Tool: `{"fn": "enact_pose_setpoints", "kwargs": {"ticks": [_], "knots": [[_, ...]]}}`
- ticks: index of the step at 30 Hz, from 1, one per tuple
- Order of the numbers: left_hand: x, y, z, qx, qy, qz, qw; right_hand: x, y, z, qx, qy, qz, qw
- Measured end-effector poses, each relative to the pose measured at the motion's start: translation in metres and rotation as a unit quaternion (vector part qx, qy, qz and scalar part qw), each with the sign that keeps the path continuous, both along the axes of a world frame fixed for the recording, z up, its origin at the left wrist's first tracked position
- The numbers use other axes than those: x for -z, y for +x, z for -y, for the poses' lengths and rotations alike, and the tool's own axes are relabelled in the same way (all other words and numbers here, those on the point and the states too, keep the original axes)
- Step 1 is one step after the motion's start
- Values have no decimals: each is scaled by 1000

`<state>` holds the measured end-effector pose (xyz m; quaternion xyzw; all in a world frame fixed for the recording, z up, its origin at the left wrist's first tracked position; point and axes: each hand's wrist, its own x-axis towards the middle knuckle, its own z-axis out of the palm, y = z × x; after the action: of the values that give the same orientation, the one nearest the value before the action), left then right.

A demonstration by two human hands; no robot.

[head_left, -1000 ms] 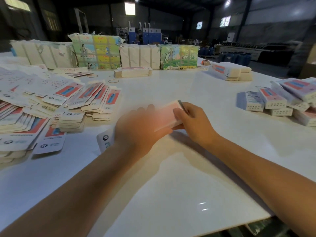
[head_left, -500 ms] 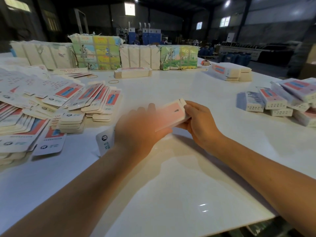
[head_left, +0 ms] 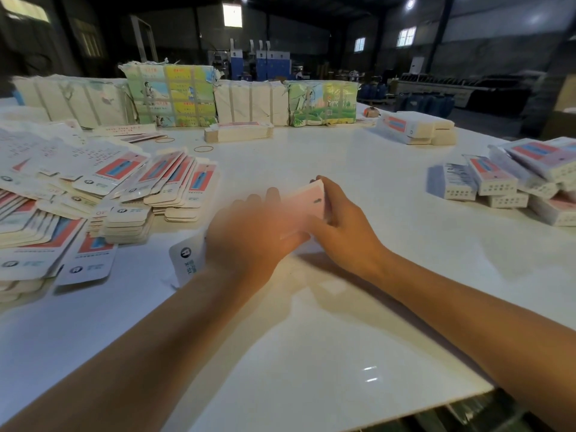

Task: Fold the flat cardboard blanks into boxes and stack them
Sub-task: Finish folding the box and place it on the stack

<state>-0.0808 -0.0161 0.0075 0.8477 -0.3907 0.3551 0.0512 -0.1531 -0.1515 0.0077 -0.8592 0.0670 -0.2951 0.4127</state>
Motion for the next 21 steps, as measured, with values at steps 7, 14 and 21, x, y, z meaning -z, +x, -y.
{"fn": "enact_pose_setpoints", "kwargs": {"ticks": [7, 14, 21], "knots": [[-1, 12, -8, 17, -11, 34, 999, -2, -2, 11, -154, 115, -98, 976], [-1, 23, -10, 94, -7, 5, 996, -2, 1, 18, -100, -140, -67, 983], [18, 44, -16, 143, 22, 27, 989, 6, 2, 32, -58, -346, -80, 933]]}}
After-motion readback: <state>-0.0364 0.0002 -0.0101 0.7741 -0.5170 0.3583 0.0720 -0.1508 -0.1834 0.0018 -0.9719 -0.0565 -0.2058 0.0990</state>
